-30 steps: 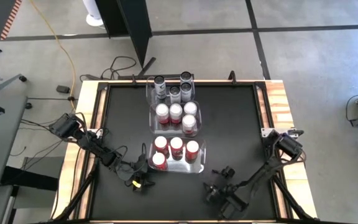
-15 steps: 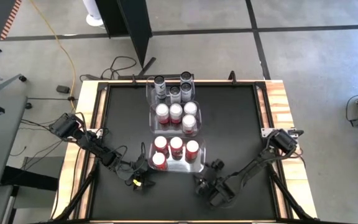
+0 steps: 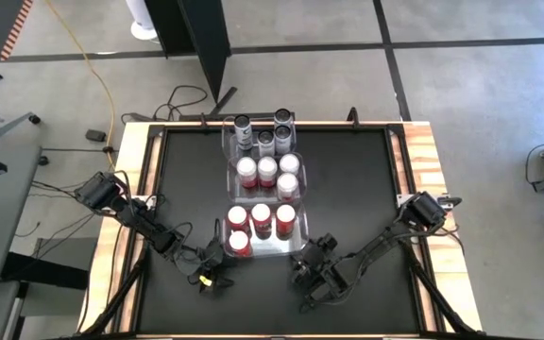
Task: Sort soda cans
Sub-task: Adjust the transparent bins
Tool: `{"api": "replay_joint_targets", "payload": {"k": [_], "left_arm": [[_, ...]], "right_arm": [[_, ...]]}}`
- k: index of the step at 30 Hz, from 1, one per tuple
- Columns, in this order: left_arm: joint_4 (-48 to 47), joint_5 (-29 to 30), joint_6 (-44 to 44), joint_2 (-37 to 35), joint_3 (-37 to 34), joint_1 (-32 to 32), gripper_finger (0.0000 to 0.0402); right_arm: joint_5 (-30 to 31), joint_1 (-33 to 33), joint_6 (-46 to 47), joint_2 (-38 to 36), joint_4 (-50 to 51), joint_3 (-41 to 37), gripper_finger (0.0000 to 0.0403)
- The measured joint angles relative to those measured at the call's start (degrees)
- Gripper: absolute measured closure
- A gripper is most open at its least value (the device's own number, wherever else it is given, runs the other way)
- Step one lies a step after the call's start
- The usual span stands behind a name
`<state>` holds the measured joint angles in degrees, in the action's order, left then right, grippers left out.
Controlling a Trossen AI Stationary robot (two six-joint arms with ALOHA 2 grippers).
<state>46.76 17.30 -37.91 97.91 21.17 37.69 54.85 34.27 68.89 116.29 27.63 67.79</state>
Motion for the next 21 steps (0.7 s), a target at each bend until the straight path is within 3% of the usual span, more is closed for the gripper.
{"api": "replay_joint_targets", "payload": {"k": [12,21], "left_arm": [[-0.02,5.03,2.26,0.00,0.02,-2.31,0.0146],[-0.05,5.78,0.16,-0.04,0.02,1.23,0.0146]], "right_arm": [[-0.22,0.64,0.06,-0.02,0.47,0.00,0.0042],[-2.09,7.25,-0.12,-0.07,1.20,0.00,0.0042]]}}
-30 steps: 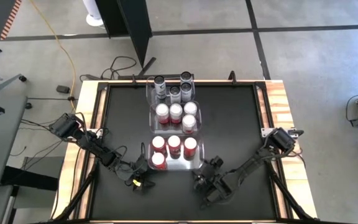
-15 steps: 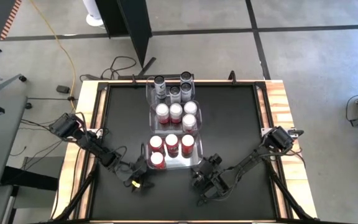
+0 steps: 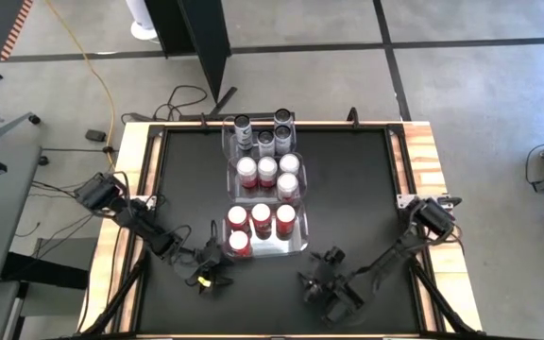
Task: Sort soda cans
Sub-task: Adjust the transparent bins, then return to Home Position
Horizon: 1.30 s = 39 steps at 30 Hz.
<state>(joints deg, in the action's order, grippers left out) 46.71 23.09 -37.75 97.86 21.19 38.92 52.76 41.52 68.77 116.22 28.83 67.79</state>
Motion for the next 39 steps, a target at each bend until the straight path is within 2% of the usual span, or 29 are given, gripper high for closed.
{"api": "replay_joint_targets", "payload": {"k": [6,9,13,20,21,29,34,39], "left_arm": [[-4.70,5.43,-3.80,-2.15,0.00,3.47,0.0146],[-10.88,9.32,-5.03,-6.13,-0.02,4.75,0.0146],[-22.12,15.93,-6.26,-13.88,0.02,5.77,0.0151],[-41.65,26.72,-9.08,-25.57,0.02,5.76,0.0199],[-43.19,27.83,-8.93,-26.79,0.02,5.76,0.0211],[-51.06,34.25,-5.82,-32.66,0.02,5.70,0.0324],[-51.36,34.59,-4.80,-34.50,0.02,5.73,0.0382],[-50.26,38.50,-1.21,-38.86,0.02,7.66,0.0400]], "right_arm": [[0.25,3.67,7.80,0.00,6.99,-0.02,0.0047],[0.57,3.91,12.87,0.00,11.91,-0.02,0.0075],[1.39,3.58,20.04,0.00,19.72,-0.02,0.0154],[2.99,1.18,26.12,0.00,31.04,-0.04,0.0364],[3.78,0.82,26.34,0.00,32.07,-0.02,0.0382],[9.23,-5.33,35.13,0.00,45.99,-0.04,0.0399],[10.48,-10.47,32.23,-0.02,47.91,-0.11,0.0401],[11.06,-8.33,34.52,-1.54,52.12,-0.11,0.0402]]}}
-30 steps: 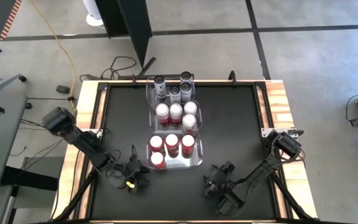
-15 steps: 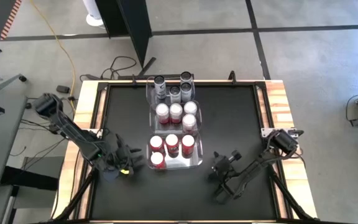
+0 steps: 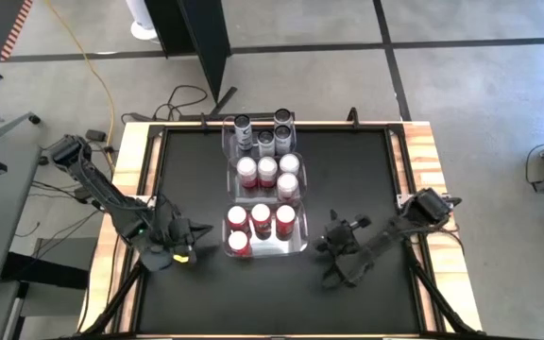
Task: Sort soda cans
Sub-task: Return to Home Position
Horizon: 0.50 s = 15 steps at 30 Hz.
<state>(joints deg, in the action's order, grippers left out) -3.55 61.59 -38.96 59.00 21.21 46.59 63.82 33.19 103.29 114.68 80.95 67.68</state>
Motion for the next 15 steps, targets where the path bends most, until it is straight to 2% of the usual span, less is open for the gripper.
{"api": "replay_joint_targets", "payload": {"k": [4,7,9,12,14,15], "left_arm": [[0.22,0.15,6.01,-5.56,0.00,0.29,0.0401],[-0.05,-0.22,10.48,-9.55,0.00,0.29,0.0401],[-0.07,-1.46,13.88,-12.52,0.00,0.29,0.0401],[-0.10,-1.60,18.54,-16.52,0.00,-0.27,0.0401],[-1.01,-1.60,20.17,-18.73,0.02,-1.78,0.0401],[-2.05,-1.59,20.21,-19.62,0.02,-2.75,0.0401]], "right_arm": [[-4.15,5.47,-3.43,-3.84,2.72,0.00,0.0402],[-4.81,12.22,-9.81,-7.95,0.93,0.00,0.0402],[-4.76,16.45,-10.78,-11.07,0.82,0.01,0.0402],[-2.65,19.94,0.21,-15.68,6.87,-1.72,0.0402],[-2.36,19.09,7.95,-17.83,9.40,-3.68,0.0402],[-2.22,18.17,8.43,-18.51,8.90,-4.82,0.0403]]}}
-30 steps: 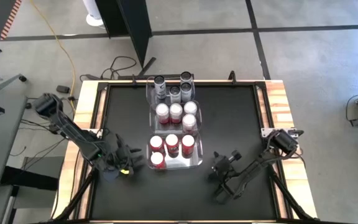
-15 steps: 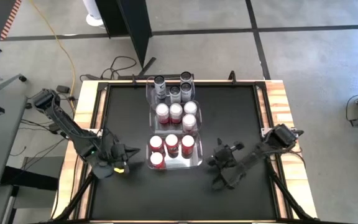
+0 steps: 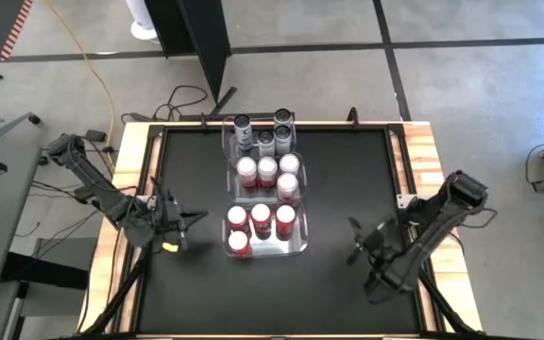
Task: Sort soda cans
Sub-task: Return to Home Position
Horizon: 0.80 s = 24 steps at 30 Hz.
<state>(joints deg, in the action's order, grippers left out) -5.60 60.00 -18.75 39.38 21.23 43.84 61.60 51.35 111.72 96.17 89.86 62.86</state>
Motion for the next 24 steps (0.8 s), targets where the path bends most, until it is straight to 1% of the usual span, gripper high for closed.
{"api": "replay_joint_targets", "payload": {"k": [2,6,9,12,15,17,19,21,24], "left_arm": [[-2.35,-0.06,-1.40,-1.27,0.00,-1.89,0.0401],[-7.56,-1.61,-5.06,-2.68,0.00,-5.02,0.0401],[-8.25,-3.29,-5.74,-3.02,0.00,-6.44,0.0401],[-7.35,-4.28,-4.80,-3.06,0.00,-6.94,0.0401],[-7.22,-4.28,-3.98,-3.06,0.00,-7.33,0.0401],[-7.26,-4.30,-3.55,-3.06,0.00,-7.60,0.0401],[-7.27,-4.47,-3.55,-3.06,0.00,-7.75,0.0401],[-7.21,-4.72,-3.53,-3.04,0.00,-7.74,0.0402],[-7.07,-4.78,-2.82,-3.04,0.00,-7.74,0.0401]], "right_arm": [[1.84,-2.16,-0.13,-0.80,-2.34,-2.76,0.0403],[12.15,-7.59,1.41,-2.16,-4.99,-7.49,0.0403],[15.08,-12.35,4.17,-3.66,-7.74,-11.03,0.0403],[20.02,-15.29,3.64,-5.43,-16.03,-15.13,0.0403],[21.06,-16.87,1.33,-7.14,-22.44,-18.37,0.0403],[21.05,-17.04,0.21,-8.04,-25.69,-19.96,0.0403],[21.08,-15.50,-2.98,-8.86,-28.59,-20.40,0.0403],[21.14,-13.42,-8.08,-9.59,-32.19,-20.38,0.0403],[21.00,-10.36,-18.42,-10.60,-38.11,-20.38,0.0403]]}}
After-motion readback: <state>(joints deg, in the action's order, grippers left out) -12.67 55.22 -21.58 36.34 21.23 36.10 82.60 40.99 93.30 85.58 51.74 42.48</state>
